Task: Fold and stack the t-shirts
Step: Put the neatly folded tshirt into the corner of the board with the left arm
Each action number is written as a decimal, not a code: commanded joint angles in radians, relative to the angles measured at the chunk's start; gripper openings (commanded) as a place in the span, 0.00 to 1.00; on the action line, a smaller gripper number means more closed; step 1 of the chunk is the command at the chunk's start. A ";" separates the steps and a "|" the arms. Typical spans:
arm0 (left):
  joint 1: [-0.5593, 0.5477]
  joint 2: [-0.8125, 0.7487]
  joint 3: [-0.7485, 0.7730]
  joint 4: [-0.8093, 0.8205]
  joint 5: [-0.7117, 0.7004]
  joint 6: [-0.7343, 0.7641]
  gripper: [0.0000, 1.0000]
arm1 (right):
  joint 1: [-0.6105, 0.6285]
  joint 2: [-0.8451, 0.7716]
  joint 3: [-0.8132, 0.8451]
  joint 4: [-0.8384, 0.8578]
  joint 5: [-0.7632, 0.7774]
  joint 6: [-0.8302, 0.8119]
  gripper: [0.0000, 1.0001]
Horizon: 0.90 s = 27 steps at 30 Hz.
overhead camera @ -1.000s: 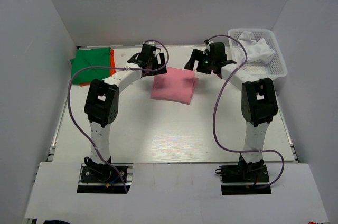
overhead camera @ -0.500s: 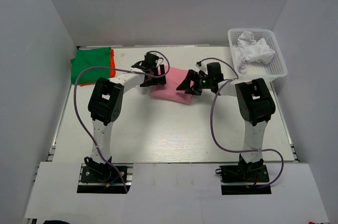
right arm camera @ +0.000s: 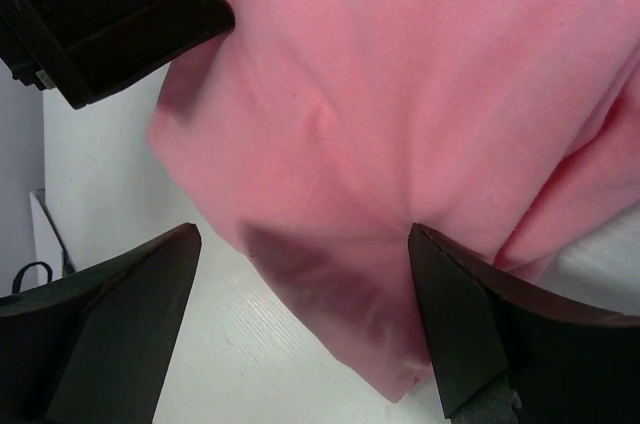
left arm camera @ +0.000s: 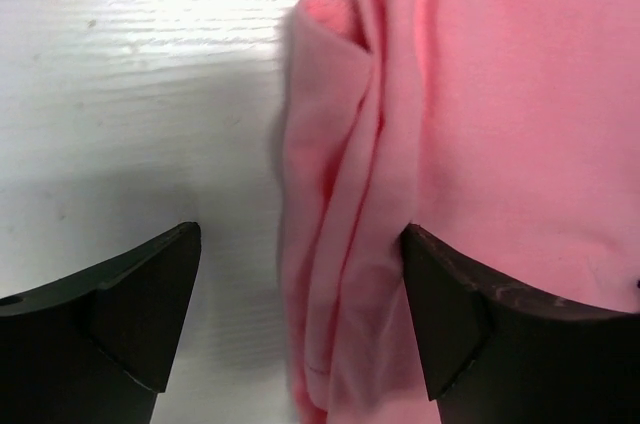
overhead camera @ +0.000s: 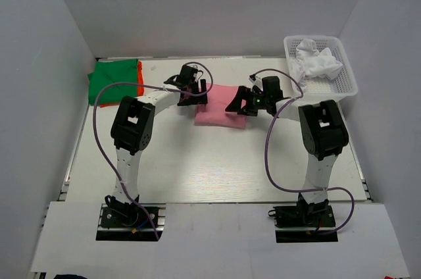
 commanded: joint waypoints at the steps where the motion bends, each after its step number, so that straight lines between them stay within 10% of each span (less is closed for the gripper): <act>1: -0.010 0.038 0.021 0.017 0.109 0.030 0.90 | -0.008 -0.066 0.033 -0.034 0.039 -0.066 0.90; 10: -0.062 0.090 -0.032 0.042 0.144 0.000 0.64 | -0.037 -0.186 -0.006 0.062 0.015 -0.006 0.90; 13: -0.071 0.114 -0.008 0.030 0.144 -0.010 0.39 | -0.057 -0.273 -0.086 0.104 0.036 0.010 0.90; 15: -0.071 0.130 0.032 0.008 0.093 -0.010 0.02 | -0.065 -0.304 -0.109 0.107 0.065 0.002 0.90; 20: -0.071 0.170 0.216 -0.179 -0.266 0.057 0.00 | -0.093 -0.424 -0.206 0.054 0.203 -0.052 0.90; 27: -0.021 -0.060 0.059 -0.027 -0.434 0.295 0.00 | -0.102 -0.568 -0.313 0.047 0.354 -0.093 0.90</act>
